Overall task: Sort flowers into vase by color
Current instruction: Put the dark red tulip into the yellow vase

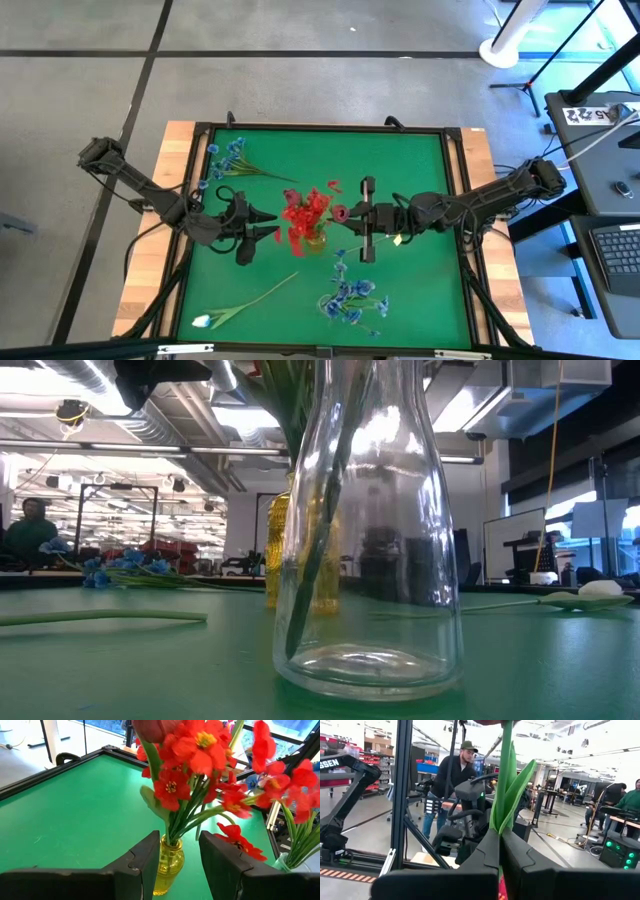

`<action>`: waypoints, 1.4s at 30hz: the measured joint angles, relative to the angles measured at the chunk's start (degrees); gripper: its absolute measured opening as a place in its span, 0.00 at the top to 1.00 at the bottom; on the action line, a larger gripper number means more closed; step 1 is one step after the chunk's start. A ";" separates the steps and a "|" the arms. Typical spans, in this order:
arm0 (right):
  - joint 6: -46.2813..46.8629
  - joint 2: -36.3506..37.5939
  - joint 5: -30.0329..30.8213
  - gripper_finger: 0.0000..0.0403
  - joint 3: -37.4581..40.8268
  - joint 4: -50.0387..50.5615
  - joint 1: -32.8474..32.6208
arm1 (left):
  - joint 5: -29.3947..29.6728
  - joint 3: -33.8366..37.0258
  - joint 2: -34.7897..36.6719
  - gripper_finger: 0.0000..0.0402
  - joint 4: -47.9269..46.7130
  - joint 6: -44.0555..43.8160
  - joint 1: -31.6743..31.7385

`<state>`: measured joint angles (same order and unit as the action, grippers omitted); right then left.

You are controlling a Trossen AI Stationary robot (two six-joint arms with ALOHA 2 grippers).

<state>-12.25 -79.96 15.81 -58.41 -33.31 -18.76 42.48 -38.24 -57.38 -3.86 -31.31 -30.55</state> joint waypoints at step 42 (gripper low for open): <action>1.44 10.33 -1.01 1.00 -0.02 -2.18 -6.34 | -7.93 -24.33 -13.98 0.66 15.08 25.68 2.80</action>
<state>-10.81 -69.63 14.81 -58.43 -35.48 -25.10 34.55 -62.57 -71.36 11.23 -5.63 -27.75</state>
